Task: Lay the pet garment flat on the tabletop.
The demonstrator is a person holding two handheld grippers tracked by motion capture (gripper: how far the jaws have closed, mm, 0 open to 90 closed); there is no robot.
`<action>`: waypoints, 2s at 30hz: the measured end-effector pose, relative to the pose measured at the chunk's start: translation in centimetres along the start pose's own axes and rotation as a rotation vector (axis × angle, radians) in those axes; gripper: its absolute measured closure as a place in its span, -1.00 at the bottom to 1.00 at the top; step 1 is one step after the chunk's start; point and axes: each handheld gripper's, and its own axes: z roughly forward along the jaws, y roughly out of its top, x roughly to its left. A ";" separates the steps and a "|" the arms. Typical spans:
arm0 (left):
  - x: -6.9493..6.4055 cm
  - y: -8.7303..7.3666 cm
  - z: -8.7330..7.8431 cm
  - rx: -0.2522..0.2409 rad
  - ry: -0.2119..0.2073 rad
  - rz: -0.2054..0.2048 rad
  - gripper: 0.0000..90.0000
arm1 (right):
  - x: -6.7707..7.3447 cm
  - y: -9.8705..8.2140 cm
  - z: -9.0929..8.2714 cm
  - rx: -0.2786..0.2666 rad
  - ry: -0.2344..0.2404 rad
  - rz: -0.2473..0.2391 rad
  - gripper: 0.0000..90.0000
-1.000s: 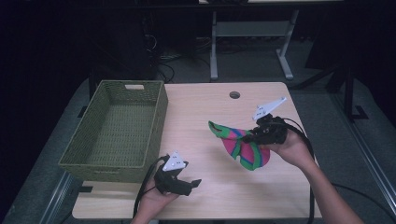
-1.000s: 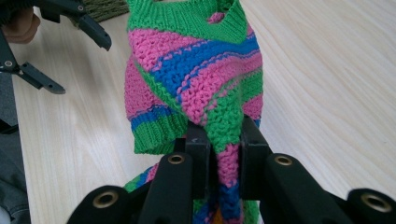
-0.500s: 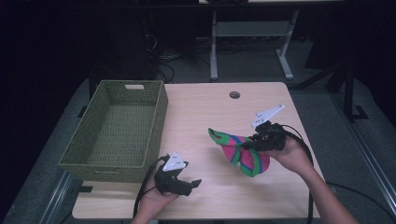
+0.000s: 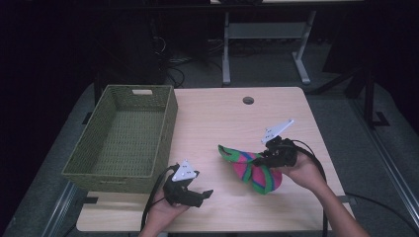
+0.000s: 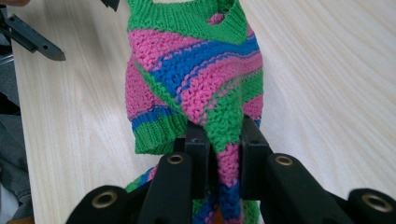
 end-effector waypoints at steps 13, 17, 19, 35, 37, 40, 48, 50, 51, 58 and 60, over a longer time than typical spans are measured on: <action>0.1 0.0 -0.1 0.009 -0.001 0.007 -0.56 | 0.6 -0.8 2.2 0.022 0.050 -0.003 0.71; 0.1 0.0 -0.1 0.007 -0.001 0.001 -0.56 | 0.9 -0.9 2.6 0.031 0.064 -0.005 0.69; 0.0 0.0 -0.1 0.003 -0.001 -0.006 -0.56 | 0.9 -0.9 2.7 0.032 0.063 -0.011 0.69; 0.1 0.0 -0.1 0.005 -0.003 -0.006 -0.56 | 1.3 -1.3 4.5 0.055 0.127 -0.018 0.50; 0.1 0.0 -0.1 0.008 -0.004 0.001 -0.56 | 1.3 -1.3 4.6 0.052 0.135 -0.016 0.41; 0.1 0.0 -0.1 0.008 -0.004 0.000 -0.56 | 1.3 -1.3 4.7 0.056 0.143 -0.013 0.33; 0.0 0.0 -0.1 0.005 -0.006 -0.003 -0.56 | 1.5 -1.8 5.3 0.067 0.158 -0.003 0.06; 0.0 -0.1 -0.1 0.004 -0.007 -0.004 -0.56 | 1.7 -2.0 5.5 0.067 0.158 -0.008 -0.01; 0.0 -0.1 -0.1 0.005 -0.007 -0.004 -0.56 | 1.8 -2.1 5.5 0.068 0.157 -0.008 -0.04; 0.0 -0.1 -0.1 0.007 -0.008 -0.005 -0.56 | 2.7 -2.8 5.4 0.073 0.158 -0.021 -0.22; 0.0 -0.1 -0.1 0.007 -0.007 -0.004 -0.56 | 3.0 -2.8 5.2 0.066 0.148 -0.031 -0.24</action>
